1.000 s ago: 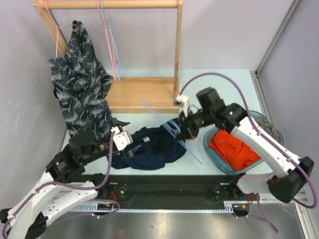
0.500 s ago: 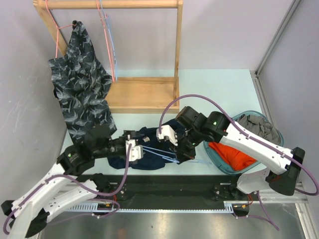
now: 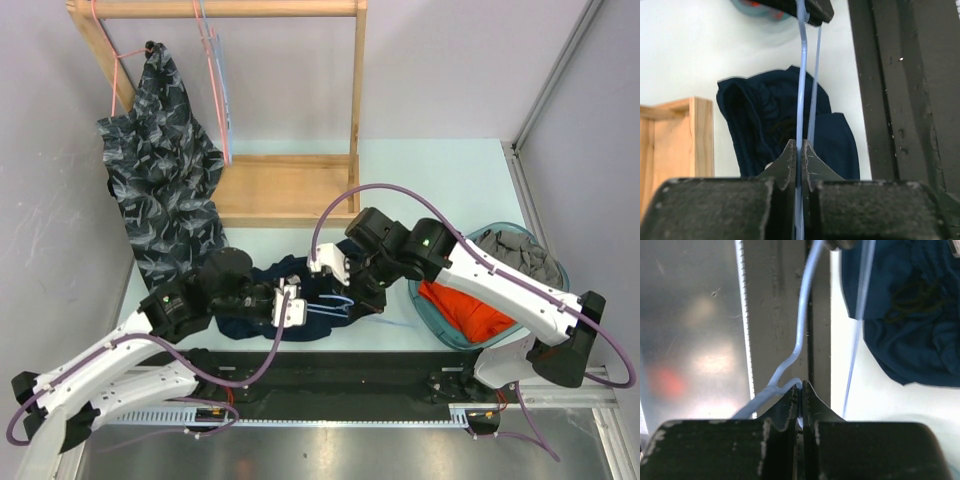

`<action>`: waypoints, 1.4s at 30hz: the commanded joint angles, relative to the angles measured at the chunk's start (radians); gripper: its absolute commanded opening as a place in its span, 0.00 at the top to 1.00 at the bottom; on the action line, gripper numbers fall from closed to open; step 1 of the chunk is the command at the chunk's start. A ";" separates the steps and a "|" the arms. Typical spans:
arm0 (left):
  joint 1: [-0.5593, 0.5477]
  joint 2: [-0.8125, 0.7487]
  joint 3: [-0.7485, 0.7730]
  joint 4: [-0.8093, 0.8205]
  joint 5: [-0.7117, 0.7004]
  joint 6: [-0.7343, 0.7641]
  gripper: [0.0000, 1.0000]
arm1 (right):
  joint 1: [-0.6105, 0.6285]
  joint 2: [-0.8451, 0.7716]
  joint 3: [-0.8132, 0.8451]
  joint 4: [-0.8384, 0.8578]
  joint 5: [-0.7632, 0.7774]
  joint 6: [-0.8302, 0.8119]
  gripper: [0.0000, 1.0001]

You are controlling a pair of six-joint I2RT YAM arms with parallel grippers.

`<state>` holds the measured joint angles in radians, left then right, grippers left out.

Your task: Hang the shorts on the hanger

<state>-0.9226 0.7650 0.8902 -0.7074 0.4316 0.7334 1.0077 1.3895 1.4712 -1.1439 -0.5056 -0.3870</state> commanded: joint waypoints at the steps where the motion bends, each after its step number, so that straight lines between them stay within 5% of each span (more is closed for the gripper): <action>1: -0.004 -0.027 -0.022 0.043 -0.071 -0.129 1.00 | -0.062 -0.010 0.051 0.081 0.064 0.106 0.93; 4: 0.034 -0.079 -0.071 0.063 -0.064 -0.210 1.00 | -0.161 -0.018 0.051 0.130 0.076 0.190 0.45; 8: 0.166 -0.096 -0.070 0.066 0.033 -0.316 1.00 | -0.260 -0.049 0.049 0.168 0.112 0.267 0.09; 14: 0.291 -0.109 -0.074 0.124 0.163 -0.459 1.00 | -0.324 -0.133 0.043 0.263 -0.033 0.113 0.00; 19: 0.349 -0.087 -0.073 0.198 0.229 -0.546 1.00 | -0.311 -0.138 0.028 0.438 -0.085 0.005 0.04; 36: 0.395 -0.064 -0.051 0.264 0.259 -0.612 1.00 | -0.162 -0.029 0.037 0.472 -0.117 -0.088 0.57; 39: 0.404 -0.072 -0.051 0.250 0.249 -0.606 1.00 | -0.170 -0.023 0.037 0.464 -0.122 -0.099 0.78; 40: 0.406 -0.072 -0.051 0.243 0.248 -0.606 0.99 | -0.176 -0.026 0.038 0.466 -0.123 -0.101 0.98; 42: 0.425 -0.072 -0.048 0.237 0.245 -0.623 0.87 | -0.179 -0.032 0.037 0.472 -0.097 -0.122 1.00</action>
<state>-0.5304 0.7063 0.8135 -0.4961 0.6666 0.1345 0.8314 1.3685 1.4799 -0.6922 -0.6071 -0.4686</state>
